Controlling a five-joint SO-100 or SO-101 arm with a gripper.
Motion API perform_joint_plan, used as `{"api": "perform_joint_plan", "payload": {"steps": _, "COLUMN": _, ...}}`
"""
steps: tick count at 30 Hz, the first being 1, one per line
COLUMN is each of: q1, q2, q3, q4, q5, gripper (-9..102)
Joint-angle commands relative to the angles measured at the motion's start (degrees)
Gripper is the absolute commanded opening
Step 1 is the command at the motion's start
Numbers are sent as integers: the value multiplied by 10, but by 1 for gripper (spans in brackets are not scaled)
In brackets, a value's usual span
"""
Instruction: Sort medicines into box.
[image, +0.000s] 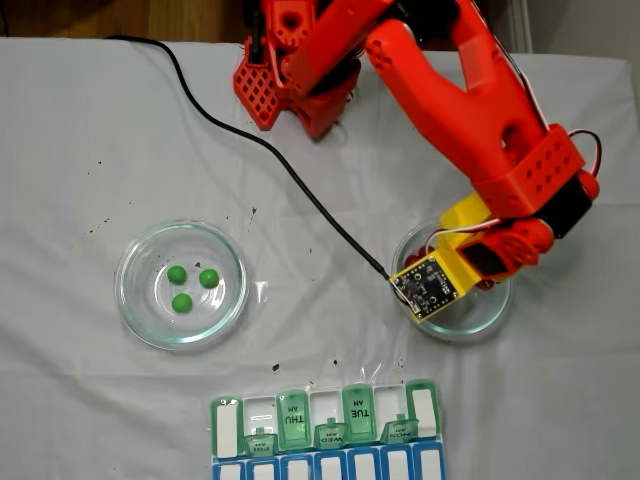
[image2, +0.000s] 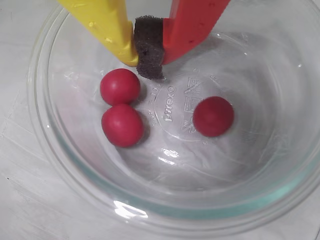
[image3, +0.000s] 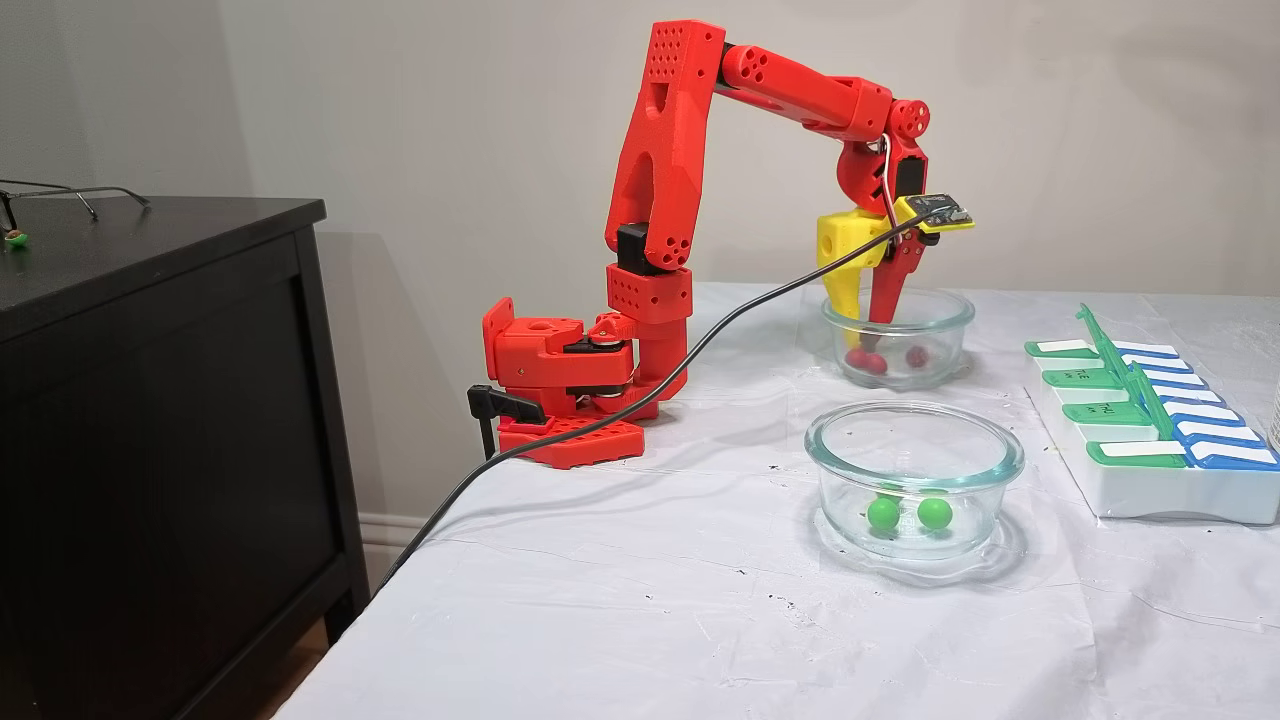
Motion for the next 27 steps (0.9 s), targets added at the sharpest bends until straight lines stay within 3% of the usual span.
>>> {"api": "perform_joint_plan", "payload": {"steps": 1, "q1": 1, "q2": 34, "q3": -41, "q4": 2, "q5": -15, "gripper": 12}}
{"api": "perform_joint_plan", "payload": {"steps": 13, "q1": 15, "q2": 55, "q3": -50, "q4": -2, "q5": -31, "gripper": 24}}
{"api": "perform_joint_plan", "payload": {"steps": 27, "q1": 12, "q2": 100, "q3": -39, "q4": -62, "q5": -99, "gripper": 25}}
